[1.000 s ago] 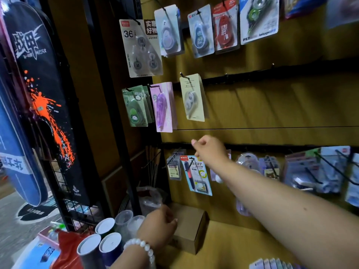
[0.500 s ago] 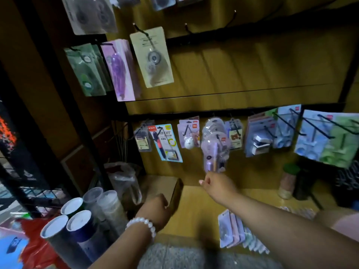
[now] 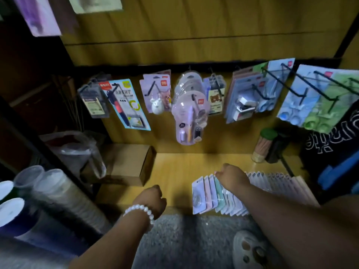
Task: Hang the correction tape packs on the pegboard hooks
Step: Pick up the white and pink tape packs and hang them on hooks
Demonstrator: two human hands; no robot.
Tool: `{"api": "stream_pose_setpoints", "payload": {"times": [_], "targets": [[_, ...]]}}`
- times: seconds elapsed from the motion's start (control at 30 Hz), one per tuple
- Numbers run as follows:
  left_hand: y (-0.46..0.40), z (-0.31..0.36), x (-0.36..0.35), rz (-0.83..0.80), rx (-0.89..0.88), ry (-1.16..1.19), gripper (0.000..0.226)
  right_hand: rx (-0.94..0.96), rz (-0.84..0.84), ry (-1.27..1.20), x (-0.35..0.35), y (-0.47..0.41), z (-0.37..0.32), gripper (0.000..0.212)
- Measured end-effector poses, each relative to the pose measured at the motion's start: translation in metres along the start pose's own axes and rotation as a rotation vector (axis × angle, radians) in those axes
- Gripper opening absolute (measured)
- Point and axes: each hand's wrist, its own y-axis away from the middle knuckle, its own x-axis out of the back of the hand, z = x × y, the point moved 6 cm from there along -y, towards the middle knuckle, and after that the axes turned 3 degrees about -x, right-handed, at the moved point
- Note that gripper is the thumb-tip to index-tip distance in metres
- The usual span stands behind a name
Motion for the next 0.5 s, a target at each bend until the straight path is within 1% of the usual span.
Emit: {"api": "stream_pose_setpoints", "payload": {"times": [0.1, 0.2, 0.27, 0.33, 0.4, 0.5], "targets": [[-0.014, -0.003, -0.019, -0.04, 0.002, -0.011, 0.032, -0.043, -0.038, 0.015, -0.029, -0.01, 0.001, 0.046], [-0.028, -0.006, -0.039, -0.08, 0.013, -0.015, 0.034, -0.023, -0.012, 0.035, -0.061, -0.018, -0.002, 0.052], [-0.033, -0.007, -0.048, -0.102, 0.021, -0.007, 0.035, -0.024, 0.041, 0.075, -0.07, -0.016, -0.005, 0.06], [-0.04, -0.01, -0.06, -0.132, 0.032, 0.004, 0.034, -0.038, 0.044, 0.141, -0.082, -0.02, -0.009, 0.07], [-0.044, -0.014, -0.069, -0.145, 0.026, 0.031, 0.034, -0.077, 0.064, 0.149, -0.092, -0.025, -0.012, 0.081], [-0.048, -0.022, -0.08, -0.123, 0.019, 0.096, 0.03, -0.155, 0.093, 0.136, -0.108, -0.033, -0.014, 0.096]]}}
